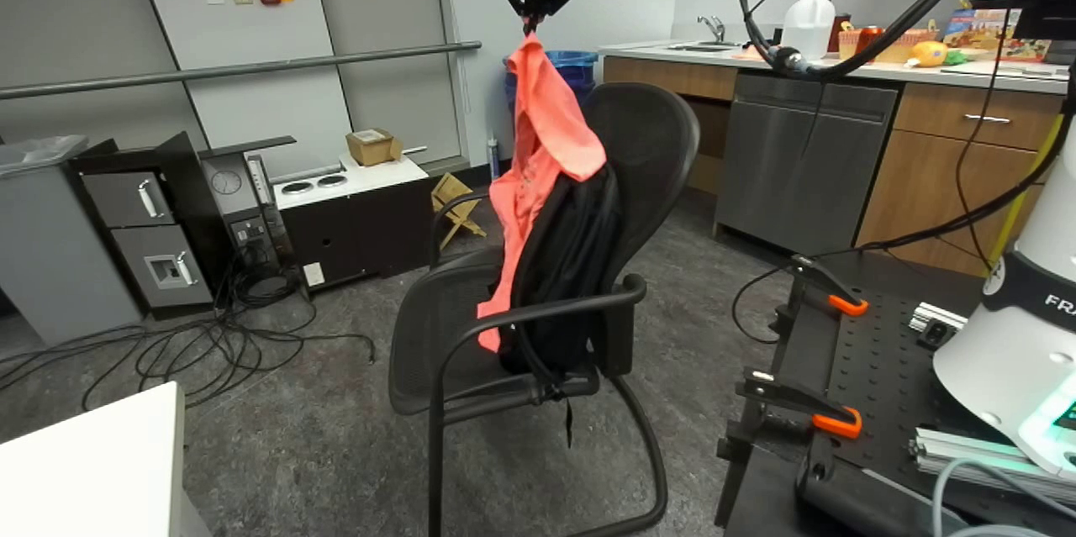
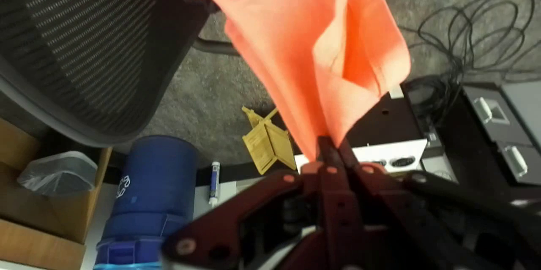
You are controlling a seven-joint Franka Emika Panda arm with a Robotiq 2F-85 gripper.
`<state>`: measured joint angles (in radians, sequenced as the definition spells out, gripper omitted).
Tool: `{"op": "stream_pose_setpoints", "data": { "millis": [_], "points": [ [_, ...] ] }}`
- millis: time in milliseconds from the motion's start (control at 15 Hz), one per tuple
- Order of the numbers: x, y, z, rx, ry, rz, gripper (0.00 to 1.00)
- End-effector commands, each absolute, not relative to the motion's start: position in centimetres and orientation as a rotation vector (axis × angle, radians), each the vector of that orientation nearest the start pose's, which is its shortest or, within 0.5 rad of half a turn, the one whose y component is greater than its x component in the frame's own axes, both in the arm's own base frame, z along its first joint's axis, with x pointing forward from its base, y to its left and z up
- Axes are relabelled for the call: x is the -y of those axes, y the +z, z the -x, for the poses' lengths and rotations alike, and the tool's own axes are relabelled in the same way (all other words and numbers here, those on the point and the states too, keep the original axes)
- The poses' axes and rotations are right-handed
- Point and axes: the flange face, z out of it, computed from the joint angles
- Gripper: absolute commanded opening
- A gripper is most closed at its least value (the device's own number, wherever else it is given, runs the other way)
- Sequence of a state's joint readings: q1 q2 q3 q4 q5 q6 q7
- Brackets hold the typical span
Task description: Pick up the cloth on the bag and put it on the backrest
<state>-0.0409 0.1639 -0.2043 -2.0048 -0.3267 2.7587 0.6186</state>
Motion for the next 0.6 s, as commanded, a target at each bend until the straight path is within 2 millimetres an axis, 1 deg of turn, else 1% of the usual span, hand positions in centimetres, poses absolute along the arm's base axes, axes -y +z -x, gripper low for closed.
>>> {"op": "stream_pose_setpoints", "data": {
  "millis": [0,133,267,533],
  "points": [
    [14.2,49.8,-62.0,-1.046,-1.205,2.798,0.00],
    [14.8,52.3,-62.3,-1.133,-1.291,2.686,0.00],
    [15.4,54.4,-62.7,-1.215,-1.369,2.571,0.00],
    [17.0,57.9,-62.8,-1.337,-1.519,2.374,0.00]
  ]
}}
